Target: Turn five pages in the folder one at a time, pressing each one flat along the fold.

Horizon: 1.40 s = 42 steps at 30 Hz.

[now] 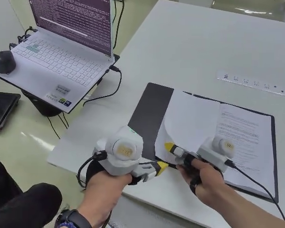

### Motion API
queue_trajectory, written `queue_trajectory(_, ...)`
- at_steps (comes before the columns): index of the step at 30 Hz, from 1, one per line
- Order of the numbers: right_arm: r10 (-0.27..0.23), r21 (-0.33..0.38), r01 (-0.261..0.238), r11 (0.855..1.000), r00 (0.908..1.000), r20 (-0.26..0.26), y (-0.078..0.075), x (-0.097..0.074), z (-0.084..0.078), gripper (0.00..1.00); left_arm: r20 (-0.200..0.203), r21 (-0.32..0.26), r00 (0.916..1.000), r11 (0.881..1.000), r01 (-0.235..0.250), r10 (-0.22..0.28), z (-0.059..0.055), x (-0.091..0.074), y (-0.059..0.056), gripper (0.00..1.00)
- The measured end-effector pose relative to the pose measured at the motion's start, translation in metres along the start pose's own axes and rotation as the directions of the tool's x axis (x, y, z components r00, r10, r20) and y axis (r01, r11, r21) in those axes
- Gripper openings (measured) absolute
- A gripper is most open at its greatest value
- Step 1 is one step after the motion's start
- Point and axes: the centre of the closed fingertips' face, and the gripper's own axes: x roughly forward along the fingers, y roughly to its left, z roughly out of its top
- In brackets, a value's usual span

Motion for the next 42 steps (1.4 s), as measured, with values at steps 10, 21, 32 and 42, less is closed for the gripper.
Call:
queue_trajectory(10,-0.059,-0.007,0.059,0.998,0.9983,0.002,-0.013,0.009,-0.005,0.00,0.000,-0.030,0.9999,0.999,-0.017,0.017,-0.003,-0.002,0.005,0.62)
queue_trajectory(21,-0.014,-0.046,0.015,0.999,0.9998,0.014,0.004,0.008,-0.008,0.14,0.026,-0.073,0.9993,0.997,-0.026,0.028,0.005,0.001,0.015,0.62)
queue_trajectory(32,0.057,-0.107,-0.061,0.992,0.9976,-0.039,0.020,-0.007,-0.023,0.25,0.021,-0.074,0.9998,0.997,0.001,0.001,0.003,0.009,0.023,0.59)
queue_trajectory(42,0.056,-0.155,-0.048,0.987,0.9972,0.050,0.016,-0.050,-0.004,0.28,0.050,-0.029,0.9981,0.999,0.037,-0.035,0.022,0.023,0.038,0.47)
